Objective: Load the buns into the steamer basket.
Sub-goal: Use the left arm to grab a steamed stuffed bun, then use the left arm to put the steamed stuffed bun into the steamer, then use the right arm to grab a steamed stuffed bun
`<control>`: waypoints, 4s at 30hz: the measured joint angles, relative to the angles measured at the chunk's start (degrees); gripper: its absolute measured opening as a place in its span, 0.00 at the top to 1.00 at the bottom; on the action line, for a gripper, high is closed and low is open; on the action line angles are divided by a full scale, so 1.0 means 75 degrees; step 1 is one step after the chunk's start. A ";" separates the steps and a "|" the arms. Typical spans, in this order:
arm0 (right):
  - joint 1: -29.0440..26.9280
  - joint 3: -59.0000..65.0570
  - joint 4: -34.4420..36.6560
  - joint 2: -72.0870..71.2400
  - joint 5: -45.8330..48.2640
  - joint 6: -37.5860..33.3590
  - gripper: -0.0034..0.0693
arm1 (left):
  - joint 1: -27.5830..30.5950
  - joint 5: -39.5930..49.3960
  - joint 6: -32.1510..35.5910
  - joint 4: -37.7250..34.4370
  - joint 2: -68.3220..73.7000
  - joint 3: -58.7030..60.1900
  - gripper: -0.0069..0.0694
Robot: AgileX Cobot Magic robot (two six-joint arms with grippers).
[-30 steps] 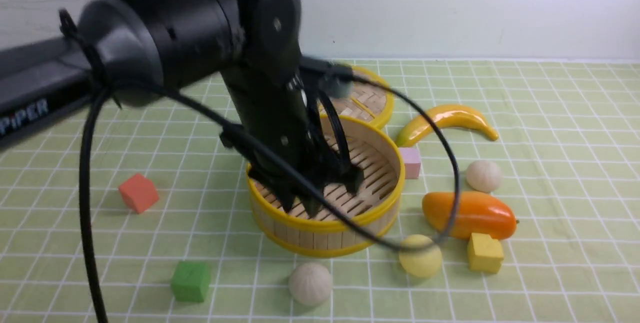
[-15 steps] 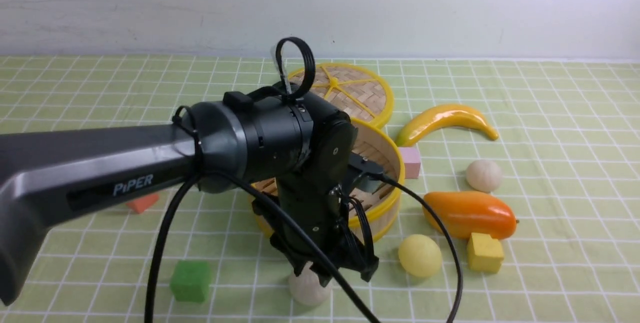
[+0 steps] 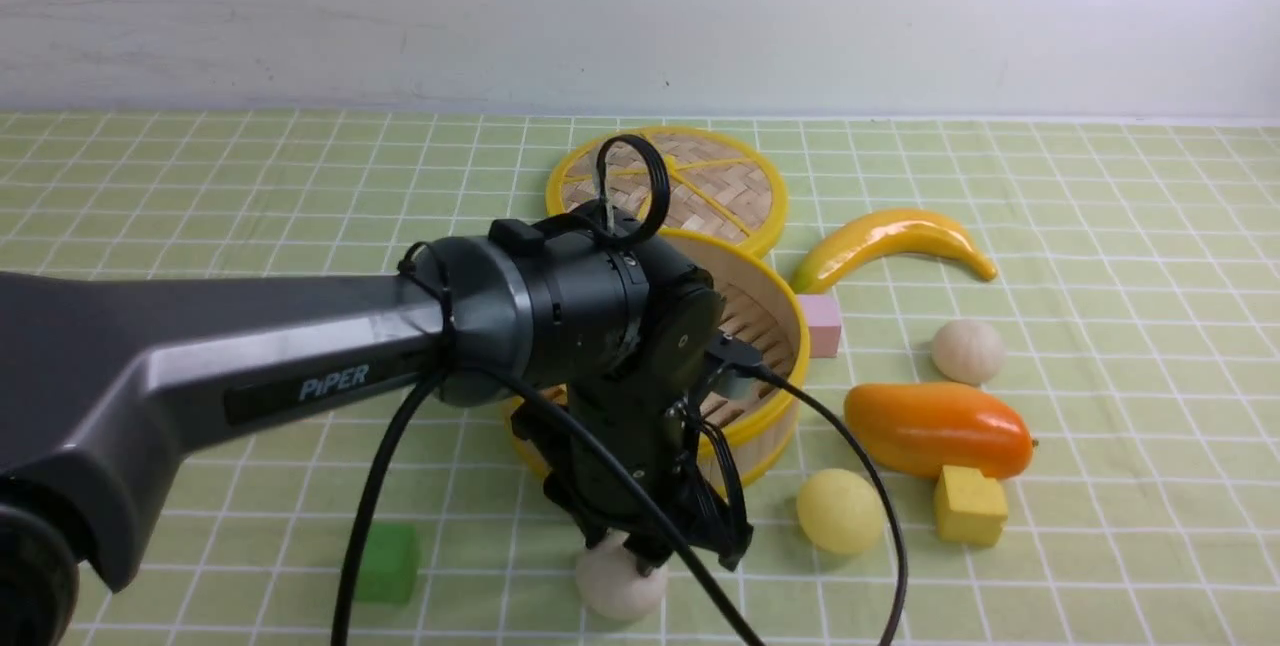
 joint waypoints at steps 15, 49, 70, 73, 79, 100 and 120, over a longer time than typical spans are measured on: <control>0.0000 0.0000 0.0000 0.0000 0.0000 0.0000 0.62 | -0.0007 0.1168 0.0289 -0.0529 -0.0983 -0.0735 0.92; 0.0000 0.0000 0.0000 0.0000 0.0000 0.0000 0.62 | 0.1387 0.1076 0.1480 -0.1742 -0.0161 -0.3264 0.30; 0.0000 0.0000 0.0000 0.0000 0.0000 0.0000 0.62 | 0.1358 -0.3782 0.0968 -0.2671 -1.0611 0.6441 0.93; 0.0000 0.0000 0.0000 0.0000 0.0000 0.0000 0.62 | 0.1358 -0.4812 0.0968 -0.2762 -1.1993 0.7935 0.93; 0.0000 0.0056 0.0887 0.0000 -0.0389 0.0574 0.62 | 0.1358 -0.5295 0.0968 -0.2705 -1.3803 0.9140 0.93; 0.0262 -0.5619 0.2264 0.5561 0.3769 -0.0721 0.92 | 0.1358 -0.4922 0.0968 -0.2586 -1.4410 1.0019 0.93; 0.3225 -0.9275 -0.0006 1.3321 0.3375 0.0815 0.67 | 0.1358 -0.4891 0.0968 -0.2578 -1.4410 1.0019 0.93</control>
